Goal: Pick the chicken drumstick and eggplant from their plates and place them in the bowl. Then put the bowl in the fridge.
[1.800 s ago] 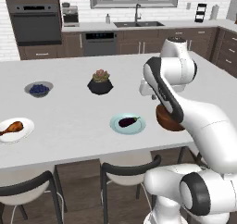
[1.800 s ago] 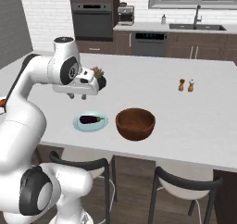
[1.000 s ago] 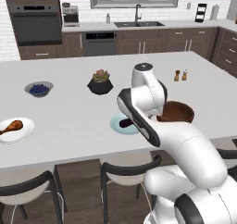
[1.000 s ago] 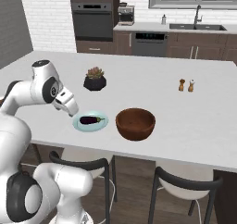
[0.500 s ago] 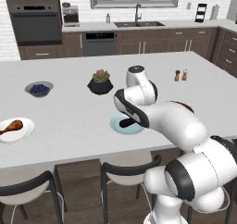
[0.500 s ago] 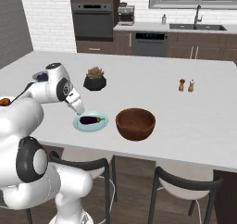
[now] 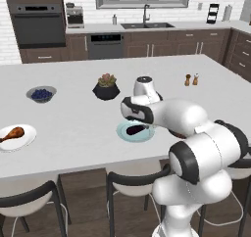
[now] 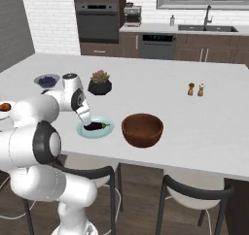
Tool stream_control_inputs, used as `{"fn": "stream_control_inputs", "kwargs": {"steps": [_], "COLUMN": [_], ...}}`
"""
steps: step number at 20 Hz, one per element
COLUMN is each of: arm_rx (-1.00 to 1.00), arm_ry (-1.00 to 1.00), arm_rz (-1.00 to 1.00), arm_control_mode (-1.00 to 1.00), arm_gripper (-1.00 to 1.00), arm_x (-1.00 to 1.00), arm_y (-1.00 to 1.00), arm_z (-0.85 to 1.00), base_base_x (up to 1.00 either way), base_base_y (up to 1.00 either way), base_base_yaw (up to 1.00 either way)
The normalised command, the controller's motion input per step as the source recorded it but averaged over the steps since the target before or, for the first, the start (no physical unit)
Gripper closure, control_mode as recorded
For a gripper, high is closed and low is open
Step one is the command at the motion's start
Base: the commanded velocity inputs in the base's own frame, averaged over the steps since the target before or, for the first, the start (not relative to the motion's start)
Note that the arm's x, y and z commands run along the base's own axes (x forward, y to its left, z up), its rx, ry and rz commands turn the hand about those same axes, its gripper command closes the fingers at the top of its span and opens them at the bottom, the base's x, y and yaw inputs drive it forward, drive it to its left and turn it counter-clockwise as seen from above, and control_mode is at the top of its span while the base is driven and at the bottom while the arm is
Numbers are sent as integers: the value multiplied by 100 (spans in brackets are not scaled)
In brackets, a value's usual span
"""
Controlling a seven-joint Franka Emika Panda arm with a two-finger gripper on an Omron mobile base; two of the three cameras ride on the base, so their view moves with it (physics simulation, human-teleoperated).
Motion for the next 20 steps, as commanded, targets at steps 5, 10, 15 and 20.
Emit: {"fn": "stream_control_inputs", "kwargs": {"steps": [5,10,15,20], "arm_rx": [6,0,0,0], "arm_ry": [0,1,2,2], "arm_rz": [-6,-1,0,0], "arm_control_mode": [-100,-100,-100,-100], "arm_gripper": [-100,-100,-100,-100], "arm_x": [22,41,36,32], "arm_y": [0,0,0,0], "arm_z": [-42,-18,-16,-22], "base_base_x": [0,0,0,0], "base_base_y": [0,0,0,0], "base_base_yaw": [0,0,0,0]}}
